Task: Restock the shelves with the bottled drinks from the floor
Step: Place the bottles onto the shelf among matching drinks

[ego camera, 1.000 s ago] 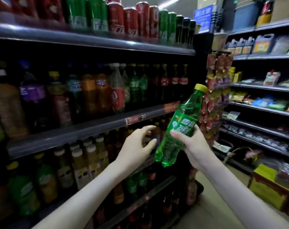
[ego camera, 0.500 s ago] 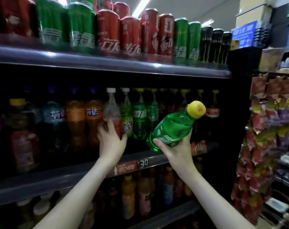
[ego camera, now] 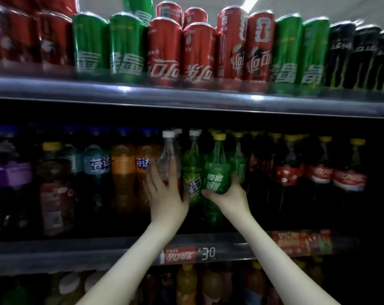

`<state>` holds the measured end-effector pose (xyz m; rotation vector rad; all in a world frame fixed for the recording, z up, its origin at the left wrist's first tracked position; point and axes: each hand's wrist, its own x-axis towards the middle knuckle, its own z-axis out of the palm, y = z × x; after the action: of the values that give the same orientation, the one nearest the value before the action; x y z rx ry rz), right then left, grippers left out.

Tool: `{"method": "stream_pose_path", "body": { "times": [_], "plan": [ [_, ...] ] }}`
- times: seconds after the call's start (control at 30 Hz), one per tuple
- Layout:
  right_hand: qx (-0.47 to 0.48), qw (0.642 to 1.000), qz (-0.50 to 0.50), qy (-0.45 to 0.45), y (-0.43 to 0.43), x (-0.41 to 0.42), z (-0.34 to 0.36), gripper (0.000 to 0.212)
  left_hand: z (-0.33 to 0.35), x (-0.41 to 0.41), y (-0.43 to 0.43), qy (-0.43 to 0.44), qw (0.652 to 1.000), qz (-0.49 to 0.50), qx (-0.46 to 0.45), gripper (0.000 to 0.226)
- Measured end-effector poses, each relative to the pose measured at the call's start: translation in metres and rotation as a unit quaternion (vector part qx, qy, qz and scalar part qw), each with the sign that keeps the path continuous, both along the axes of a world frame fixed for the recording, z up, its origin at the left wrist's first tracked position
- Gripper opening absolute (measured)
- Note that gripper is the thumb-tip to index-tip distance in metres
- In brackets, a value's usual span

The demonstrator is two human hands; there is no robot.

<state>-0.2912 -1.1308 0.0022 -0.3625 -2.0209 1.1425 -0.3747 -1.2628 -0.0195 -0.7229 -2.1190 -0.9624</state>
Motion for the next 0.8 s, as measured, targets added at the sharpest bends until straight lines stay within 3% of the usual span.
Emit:
{"method": "stream_pose_path", "body": {
  "times": [0.13,0.33,0.5,0.8],
  "plan": [
    [0.014,1.0,0.012,-0.016,0.01,-0.009,-0.006,0.085,-0.004,-0.003,0.013,0.06,0.997,0.033,-0.018,0.098],
    [0.02,0.997,0.06,-0.036,0.017,-0.009,-0.006,0.076,-0.008,0.0,0.031,0.107,0.991,0.068,-0.052,0.084],
    [0.05,0.997,0.023,-0.047,0.025,-0.015,-0.007,0.075,-0.011,-0.001,0.039,0.145,0.986,0.062,-0.049,0.081],
    [0.051,0.997,0.046,-0.035,0.022,-0.003,-0.006,0.075,-0.014,0.004,0.042,0.151,0.983,0.078,-0.068,0.08]
  ]
}}
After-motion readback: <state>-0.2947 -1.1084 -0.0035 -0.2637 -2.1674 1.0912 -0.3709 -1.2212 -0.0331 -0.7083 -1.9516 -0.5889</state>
